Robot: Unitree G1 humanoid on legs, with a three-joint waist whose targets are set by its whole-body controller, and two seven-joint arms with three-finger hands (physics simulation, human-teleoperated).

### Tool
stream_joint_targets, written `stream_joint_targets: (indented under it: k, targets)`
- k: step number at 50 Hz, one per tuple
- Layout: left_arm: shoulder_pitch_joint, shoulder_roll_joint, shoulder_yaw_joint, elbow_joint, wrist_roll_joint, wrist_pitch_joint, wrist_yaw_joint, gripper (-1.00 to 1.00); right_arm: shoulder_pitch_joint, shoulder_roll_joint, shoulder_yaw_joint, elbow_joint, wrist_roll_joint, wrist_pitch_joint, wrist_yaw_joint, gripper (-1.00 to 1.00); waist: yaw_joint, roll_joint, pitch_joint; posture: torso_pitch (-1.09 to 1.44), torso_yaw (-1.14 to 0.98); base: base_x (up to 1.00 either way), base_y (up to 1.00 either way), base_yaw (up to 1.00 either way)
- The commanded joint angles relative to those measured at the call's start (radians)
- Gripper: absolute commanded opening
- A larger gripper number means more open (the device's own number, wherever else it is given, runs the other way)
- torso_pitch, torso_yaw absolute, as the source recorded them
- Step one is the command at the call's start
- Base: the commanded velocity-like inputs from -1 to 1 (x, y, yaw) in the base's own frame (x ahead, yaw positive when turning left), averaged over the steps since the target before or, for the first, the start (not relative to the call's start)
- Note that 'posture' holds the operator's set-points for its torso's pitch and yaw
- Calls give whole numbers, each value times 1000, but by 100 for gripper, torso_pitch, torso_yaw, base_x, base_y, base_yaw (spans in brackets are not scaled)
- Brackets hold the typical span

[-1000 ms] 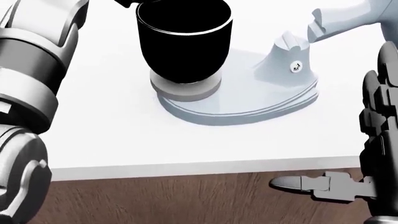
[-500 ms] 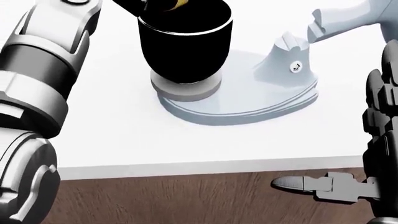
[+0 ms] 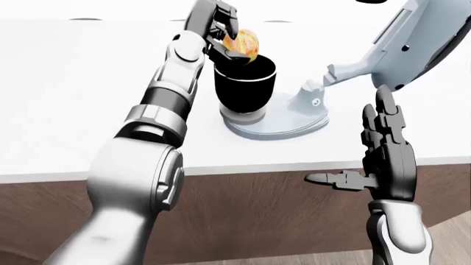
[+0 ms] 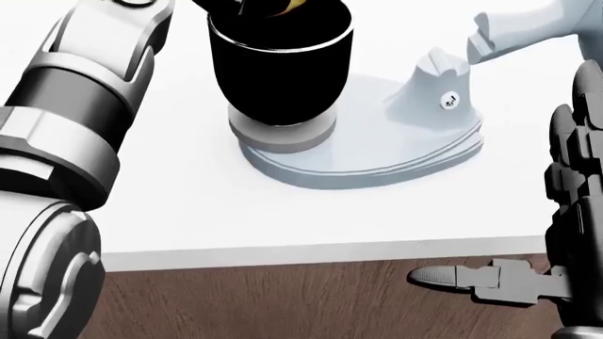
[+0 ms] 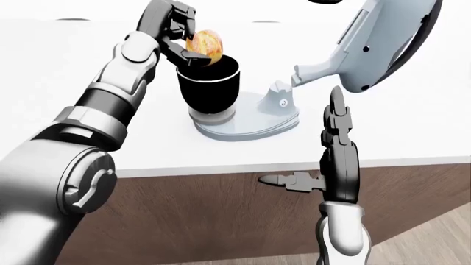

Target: Place the bread in the stand mixer bowl.

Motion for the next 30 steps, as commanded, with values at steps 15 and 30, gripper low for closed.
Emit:
stream_joint_targets:
  k: [15,30]
  targets:
    - [-47,17,2,-42,5,-4,22,100,-16,-6,-2,-33,4,-29,-4,98,-1,-3,-26,0,0,0,0,0]
    - [-61,56,16,-44,-10,1,10,100,-19,-5,5,-30,0,-27,-5,98,0,-1,-25,0,0,0,0,0]
